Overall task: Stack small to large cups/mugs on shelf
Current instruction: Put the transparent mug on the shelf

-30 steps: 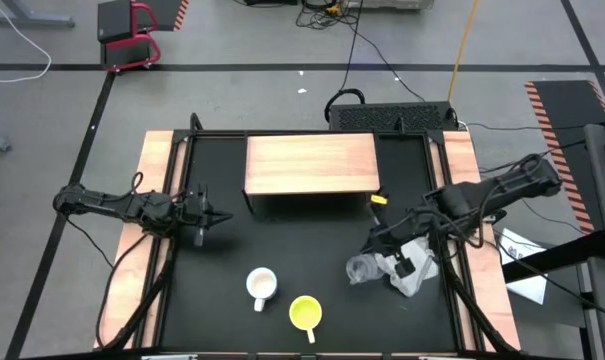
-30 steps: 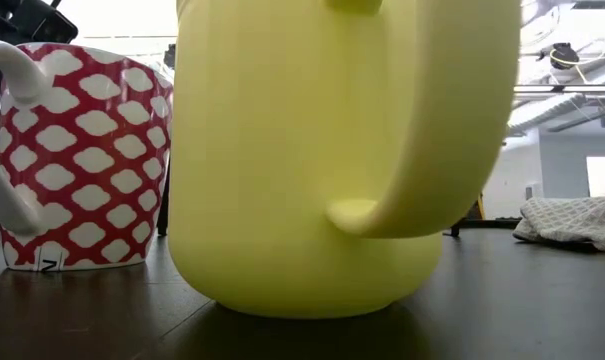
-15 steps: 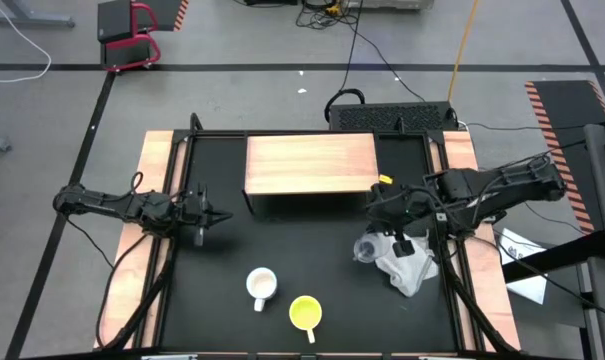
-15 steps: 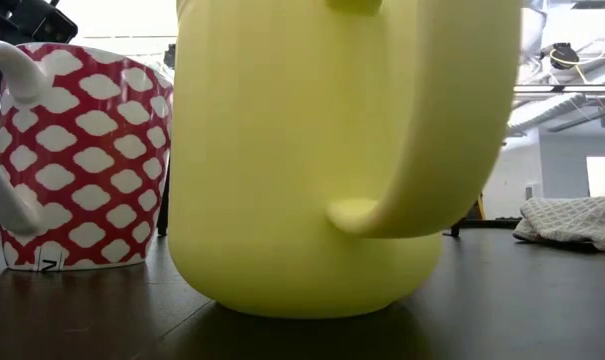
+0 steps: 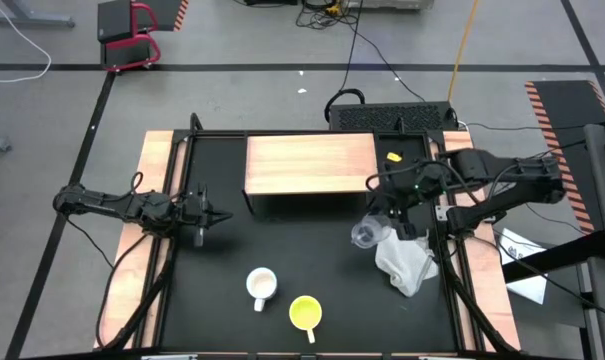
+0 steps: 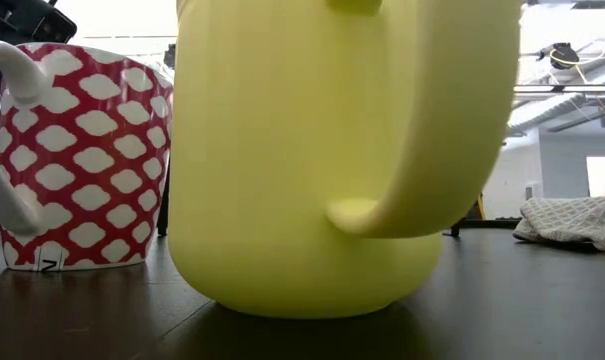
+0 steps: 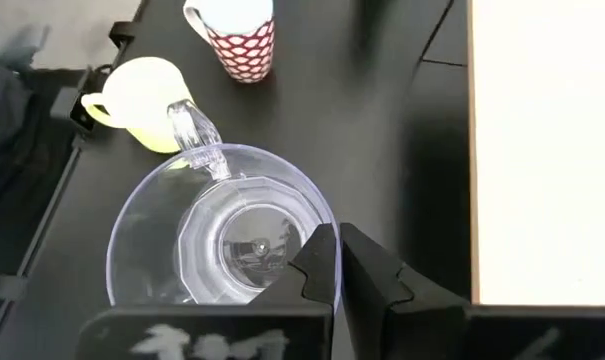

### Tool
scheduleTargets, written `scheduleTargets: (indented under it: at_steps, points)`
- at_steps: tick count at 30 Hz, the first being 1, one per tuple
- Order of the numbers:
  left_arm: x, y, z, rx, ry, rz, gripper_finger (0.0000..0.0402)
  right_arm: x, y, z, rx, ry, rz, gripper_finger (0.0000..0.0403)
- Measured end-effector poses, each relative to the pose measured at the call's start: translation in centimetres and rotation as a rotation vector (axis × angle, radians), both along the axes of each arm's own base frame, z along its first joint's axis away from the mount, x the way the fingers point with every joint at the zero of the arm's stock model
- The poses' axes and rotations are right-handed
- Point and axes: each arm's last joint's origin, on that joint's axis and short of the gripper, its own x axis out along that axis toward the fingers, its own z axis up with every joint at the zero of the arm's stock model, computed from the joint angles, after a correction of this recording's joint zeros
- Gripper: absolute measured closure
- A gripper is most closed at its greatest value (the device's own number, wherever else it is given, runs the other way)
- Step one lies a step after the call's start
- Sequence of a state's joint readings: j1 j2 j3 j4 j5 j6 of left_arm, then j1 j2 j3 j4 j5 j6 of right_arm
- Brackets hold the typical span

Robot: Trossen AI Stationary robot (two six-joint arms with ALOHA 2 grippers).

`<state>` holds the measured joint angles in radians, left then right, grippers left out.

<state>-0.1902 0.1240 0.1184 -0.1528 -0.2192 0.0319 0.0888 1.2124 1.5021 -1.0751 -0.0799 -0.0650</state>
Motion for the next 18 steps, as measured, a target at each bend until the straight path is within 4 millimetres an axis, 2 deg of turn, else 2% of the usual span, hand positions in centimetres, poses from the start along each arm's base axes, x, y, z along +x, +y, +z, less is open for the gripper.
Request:
scheduleTargets:
  at_steps: [7, 18]
  points:
    - [0.0, 0.0, 0.0, 0.0, 0.002, 0.0, 0.0398, 0.0, -0.1, 1.2, 0.009, 0.065, -0.032, 0.0403]
    - [0.0, 0.0, -0.2, -0.005, 0.016, 0.001, 0.0398, -2.1, -0.4, 2.0, -0.01, 0.038, -0.085, 0.0403]
